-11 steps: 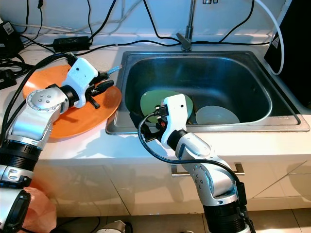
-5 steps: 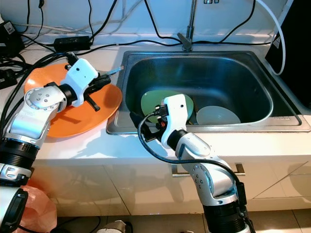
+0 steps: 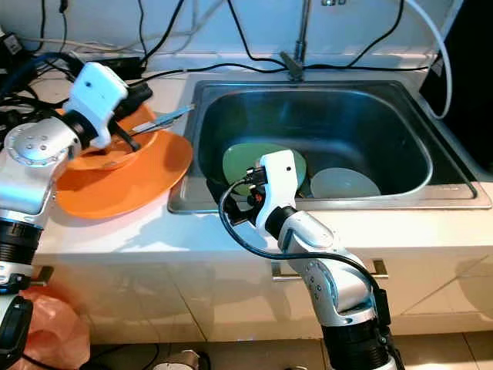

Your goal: Kitchen organization

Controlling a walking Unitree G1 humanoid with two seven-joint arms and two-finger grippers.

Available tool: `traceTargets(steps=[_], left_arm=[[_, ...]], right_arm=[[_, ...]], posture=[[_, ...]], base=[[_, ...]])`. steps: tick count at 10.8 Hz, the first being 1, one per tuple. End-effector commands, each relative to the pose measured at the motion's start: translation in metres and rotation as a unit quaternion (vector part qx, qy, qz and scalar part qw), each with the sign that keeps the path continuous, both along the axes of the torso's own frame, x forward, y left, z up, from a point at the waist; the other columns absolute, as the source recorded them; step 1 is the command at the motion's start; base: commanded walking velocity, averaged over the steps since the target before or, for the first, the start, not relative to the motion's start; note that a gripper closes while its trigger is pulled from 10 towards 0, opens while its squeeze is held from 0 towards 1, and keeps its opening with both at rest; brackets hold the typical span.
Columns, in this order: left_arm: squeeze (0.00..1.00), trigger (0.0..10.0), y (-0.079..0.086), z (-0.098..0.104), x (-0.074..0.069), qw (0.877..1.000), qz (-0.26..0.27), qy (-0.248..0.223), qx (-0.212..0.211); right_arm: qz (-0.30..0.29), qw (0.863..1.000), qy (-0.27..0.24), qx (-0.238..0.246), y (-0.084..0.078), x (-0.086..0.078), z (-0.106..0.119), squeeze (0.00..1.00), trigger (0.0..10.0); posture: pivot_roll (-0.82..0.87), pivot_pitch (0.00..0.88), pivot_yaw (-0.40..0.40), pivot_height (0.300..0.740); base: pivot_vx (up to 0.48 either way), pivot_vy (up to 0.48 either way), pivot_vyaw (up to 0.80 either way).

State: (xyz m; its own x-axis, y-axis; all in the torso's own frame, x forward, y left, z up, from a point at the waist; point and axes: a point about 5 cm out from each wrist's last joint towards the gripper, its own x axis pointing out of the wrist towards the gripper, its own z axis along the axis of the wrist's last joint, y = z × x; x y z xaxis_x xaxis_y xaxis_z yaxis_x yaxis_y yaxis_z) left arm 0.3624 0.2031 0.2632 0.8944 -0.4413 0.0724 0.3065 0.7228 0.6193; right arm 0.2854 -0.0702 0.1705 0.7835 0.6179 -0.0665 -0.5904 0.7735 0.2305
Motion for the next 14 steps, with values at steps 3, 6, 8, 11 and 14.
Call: traceTargets(steps=[3,6,8,11,14], left_arm=[[1.00,10.0,0.001,0.024,-0.005,0.998,-0.019,-0.054,-0.019],[1.00,10.0,-0.024,0.009,-0.008,0.994,-0.096,-0.024,0.035],[1.00,10.0,-0.034,-0.002,-0.006,0.991,-0.117,-0.011,0.071],[1.00,10.0,-0.042,-0.021,0.000,0.985,-0.127,0.002,0.115],[1.00,10.0,-0.043,-0.034,0.007,0.983,-0.106,-0.002,0.153]], right_arm=[[-0.004,1.000,-0.011,-0.001,0.001,0.004,0.004,0.00,10.0],[-0.007,1.000,-0.012,-0.002,0.001,0.006,0.004,0.00,10.0],[-0.006,1.000,-0.013,-0.002,0.002,0.007,0.004,0.00,10.0],[-0.009,1.000,-0.010,-0.001,0.001,0.004,0.003,0.00,10.0],[-0.011,1.000,-0.006,-0.001,0.000,0.000,0.002,0.00,10.0]], posture=[[0.14,0.056,0.033,0.740],[0.14,0.056,0.030,0.740],[0.14,0.057,0.032,0.740],[0.13,0.067,0.041,0.740],[0.12,0.079,0.042,0.740]], base=[[0.000,0.000,0.00],[0.000,0.000,0.00],[0.000,0.000,0.00],[0.000,0.000,0.00],[0.000,0.000,0.00]])
